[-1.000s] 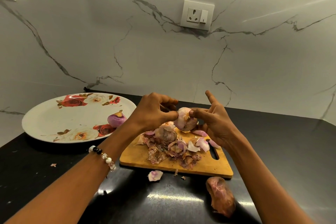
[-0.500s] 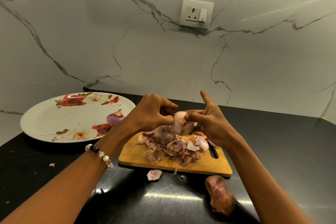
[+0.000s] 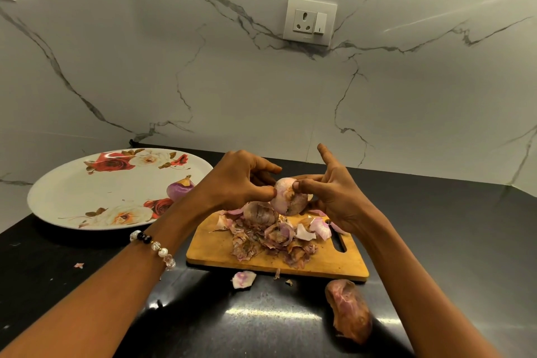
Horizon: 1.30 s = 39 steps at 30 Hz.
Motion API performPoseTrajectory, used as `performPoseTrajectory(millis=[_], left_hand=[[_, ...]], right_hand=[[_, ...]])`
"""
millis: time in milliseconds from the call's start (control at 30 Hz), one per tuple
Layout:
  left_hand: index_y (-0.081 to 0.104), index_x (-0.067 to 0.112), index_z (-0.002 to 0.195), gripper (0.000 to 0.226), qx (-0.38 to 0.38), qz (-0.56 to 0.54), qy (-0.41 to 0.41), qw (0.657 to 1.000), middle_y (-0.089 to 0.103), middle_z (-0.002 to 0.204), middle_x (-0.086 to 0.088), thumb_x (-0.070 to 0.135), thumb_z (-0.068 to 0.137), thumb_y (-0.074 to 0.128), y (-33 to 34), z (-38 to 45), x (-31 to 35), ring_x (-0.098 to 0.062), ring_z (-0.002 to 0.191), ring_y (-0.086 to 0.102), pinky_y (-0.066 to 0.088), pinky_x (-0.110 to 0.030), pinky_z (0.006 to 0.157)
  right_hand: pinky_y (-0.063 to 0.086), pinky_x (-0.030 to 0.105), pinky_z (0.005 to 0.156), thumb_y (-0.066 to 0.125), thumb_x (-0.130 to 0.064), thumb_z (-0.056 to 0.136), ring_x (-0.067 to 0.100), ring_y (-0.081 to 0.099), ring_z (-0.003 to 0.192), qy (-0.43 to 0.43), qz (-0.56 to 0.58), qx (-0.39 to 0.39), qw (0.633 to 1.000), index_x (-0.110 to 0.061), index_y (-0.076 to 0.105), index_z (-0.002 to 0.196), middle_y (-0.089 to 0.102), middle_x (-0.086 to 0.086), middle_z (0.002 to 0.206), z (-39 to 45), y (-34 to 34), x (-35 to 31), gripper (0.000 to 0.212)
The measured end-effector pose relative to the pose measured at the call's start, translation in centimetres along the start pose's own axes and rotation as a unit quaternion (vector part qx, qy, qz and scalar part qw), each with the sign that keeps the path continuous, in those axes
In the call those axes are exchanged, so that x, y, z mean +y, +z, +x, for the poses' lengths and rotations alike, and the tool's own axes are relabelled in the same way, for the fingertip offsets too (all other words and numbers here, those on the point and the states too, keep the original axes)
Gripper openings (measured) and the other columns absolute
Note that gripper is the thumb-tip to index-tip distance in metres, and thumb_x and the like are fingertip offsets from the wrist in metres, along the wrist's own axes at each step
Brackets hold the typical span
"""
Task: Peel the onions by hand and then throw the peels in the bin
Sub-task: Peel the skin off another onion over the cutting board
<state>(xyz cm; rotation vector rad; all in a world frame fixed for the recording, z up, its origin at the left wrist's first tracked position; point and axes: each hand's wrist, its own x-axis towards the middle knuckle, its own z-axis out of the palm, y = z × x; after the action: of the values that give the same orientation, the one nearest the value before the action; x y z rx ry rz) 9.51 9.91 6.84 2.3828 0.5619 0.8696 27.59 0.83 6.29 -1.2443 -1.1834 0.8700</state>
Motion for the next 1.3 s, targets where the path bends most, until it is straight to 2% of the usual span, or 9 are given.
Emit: performPoseTrajectory(millis=[167, 333, 433, 600, 767, 933, 1100, 1200, 1300], left_hand=[[0.064, 0.009, 0.120, 0.041, 0.030, 0.024, 0.009, 0.999, 0.072, 0.099, -0.005, 0.008, 0.080, 0.074, 0.0, 0.1, -0.3, -0.007, 0.081, 0.067, 0.051, -0.010, 0.079], [0.063, 0.011, 0.122, 0.038, 0.053, 0.007, 0.007, 0.999, 0.072, 0.101, -0.002, 0.010, 0.085, 0.069, -0.4, 0.0, -0.1, -0.005, 0.084, 0.067, 0.051, -0.010, 0.077], [0.070, 0.011, 0.110, 0.031, 0.067, 0.016, 0.014, 0.998, 0.071, 0.096, 0.001, 0.020, 0.080, 0.074, -0.6, 0.0, 0.2, -0.005, 0.083, 0.066, 0.053, -0.010, 0.074], [0.073, 0.012, 0.091, 0.025, 0.054, 0.070, 0.017, 0.996, 0.068, 0.081, 0.003, 0.029, 0.074, 0.078, -0.1, 0.1, 0.3, -0.007, 0.074, 0.064, 0.052, -0.014, 0.068], [0.067, 0.012, 0.094, 0.017, 0.009, 0.084, 0.007, 0.996, 0.060, 0.075, 0.010, 0.026, 0.084, 0.069, 0.1, 0.2, 0.0, -0.006, 0.068, 0.061, 0.049, -0.012, 0.065], [0.056, 0.021, 0.092, 0.005, -0.035, 0.081, 0.003, 0.996, 0.059, 0.079, 0.009, 0.025, 0.092, 0.059, 0.0, 0.2, -0.2, -0.009, 0.070, 0.062, 0.048, -0.014, 0.063], [0.055, 0.017, 0.089, 0.009, 0.024, 0.089, -0.001, 0.996, 0.059, 0.077, 0.004, 0.023, 0.093, 0.059, -0.4, 0.4, -0.5, -0.014, 0.070, 0.061, 0.047, -0.019, 0.061], [0.055, 0.016, 0.086, 0.012, 0.077, 0.106, -0.009, 0.991, 0.056, 0.073, 0.005, 0.024, 0.091, 0.062, -0.4, 0.4, -0.8, -0.011, 0.066, 0.056, 0.043, -0.019, 0.058], [0.056, 0.015, 0.085, 0.011, 0.124, 0.133, -0.023, 0.983, 0.058, 0.074, 0.001, 0.023, 0.091, 0.062, -0.3, 0.3, -1.2, -0.012, 0.066, 0.057, 0.047, -0.025, 0.062]], right_hand=[[0.061, 0.043, 0.067, 0.062, 0.009, 0.083, 0.025, 0.073, 0.082, 0.006, 0.015, -0.005, 1.000, -0.023, -0.005, 0.155, 0.076, 0.010, 0.086, -0.1, 0.1, 0.0, 0.104], [0.058, 0.053, 0.076, 0.071, -0.004, 0.071, 0.031, 0.072, 0.090, 0.005, 0.017, 0.009, 1.000, -0.023, -0.006, 0.156, 0.075, 0.012, 0.090, 0.0, 0.1, -0.1, 0.116], [0.056, 0.056, 0.080, 0.071, -0.004, 0.073, 0.031, 0.071, 0.090, -0.003, 0.020, 0.032, 0.999, -0.023, -0.005, 0.156, 0.074, 0.011, 0.081, 0.2, -0.2, 0.0, 0.114], [0.056, 0.055, 0.080, 0.068, 0.003, 0.082, 0.034, 0.070, 0.093, -0.006, 0.020, 0.055, 0.998, -0.023, -0.004, 0.156, 0.074, 0.011, 0.077, 0.5, -0.4, 0.4, 0.106], [0.057, 0.053, 0.079, 0.067, 0.004, 0.082, 0.034, 0.070, 0.094, -0.009, 0.011, 0.037, 0.999, -0.023, -0.003, 0.156, 0.074, 0.013, 0.083, 0.4, -0.3, 0.3, 0.106], [0.059, 0.050, 0.078, 0.066, 0.006, 0.081, 0.031, 0.071, 0.093, -0.013, 0.004, 0.018, 1.000, -0.024, -0.003, 0.156, 0.075, 0.012, 0.091, 0.3, -0.6, 0.1, 0.106], [0.060, 0.043, 0.073, 0.065, 0.003, 0.076, 0.026, 0.072, 0.085, -0.020, 0.013, -0.034, 0.999, -0.026, -0.001, 0.155, 0.075, 0.011, 0.094, 0.0, -0.6, -0.1, 0.107], [0.060, 0.037, 0.067, 0.067, -0.001, 0.070, 0.024, 0.072, 0.079, -0.017, 0.038, -0.069, 0.997, -0.028, 0.004, 0.156, 0.074, 0.016, 0.099, -0.1, -0.5, -0.1, 0.110], [0.060, 0.036, 0.066, 0.086, -0.012, 0.064, 0.028, 0.072, 0.082, -0.024, 0.077, -0.113, 0.990, -0.029, 0.013, 0.153, 0.071, 0.023, 0.105, -0.2, -0.6, -0.2, 0.117]])
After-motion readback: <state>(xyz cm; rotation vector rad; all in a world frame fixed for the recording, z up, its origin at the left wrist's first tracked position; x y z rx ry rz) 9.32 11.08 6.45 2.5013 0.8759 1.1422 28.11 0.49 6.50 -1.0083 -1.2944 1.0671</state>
